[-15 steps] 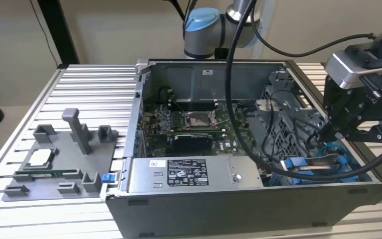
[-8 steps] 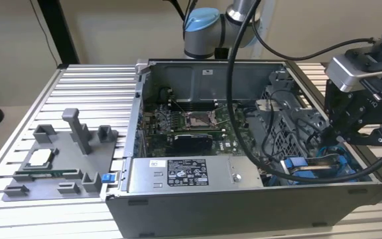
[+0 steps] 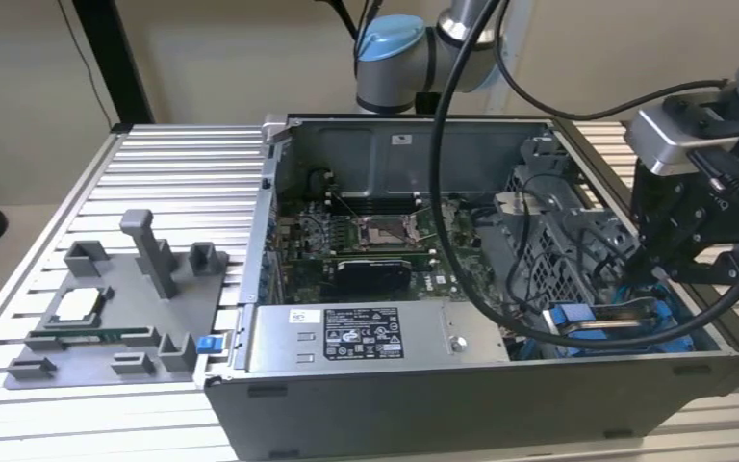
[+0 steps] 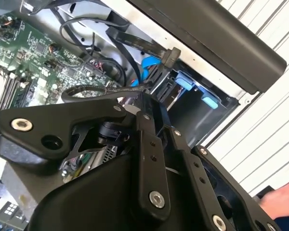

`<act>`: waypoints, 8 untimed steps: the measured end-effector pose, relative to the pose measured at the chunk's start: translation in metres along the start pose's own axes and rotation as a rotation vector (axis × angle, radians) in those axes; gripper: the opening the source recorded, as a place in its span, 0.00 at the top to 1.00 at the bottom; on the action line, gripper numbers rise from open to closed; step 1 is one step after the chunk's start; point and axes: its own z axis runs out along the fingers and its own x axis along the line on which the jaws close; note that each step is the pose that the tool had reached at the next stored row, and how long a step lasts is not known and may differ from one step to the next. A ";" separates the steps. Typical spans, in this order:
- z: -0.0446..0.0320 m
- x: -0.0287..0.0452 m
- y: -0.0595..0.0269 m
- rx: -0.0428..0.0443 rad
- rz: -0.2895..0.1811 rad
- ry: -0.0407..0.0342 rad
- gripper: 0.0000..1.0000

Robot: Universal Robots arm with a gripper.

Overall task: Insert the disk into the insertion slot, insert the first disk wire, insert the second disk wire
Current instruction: 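Insert the first disk wire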

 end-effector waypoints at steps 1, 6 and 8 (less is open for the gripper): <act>0.0002 0.0000 -0.0003 0.0002 0.005 0.0050 1.00; 0.0024 0.0003 -0.0020 -0.0011 0.031 0.0223 1.00; 0.0039 0.0004 -0.0026 -0.0038 0.041 0.0250 1.00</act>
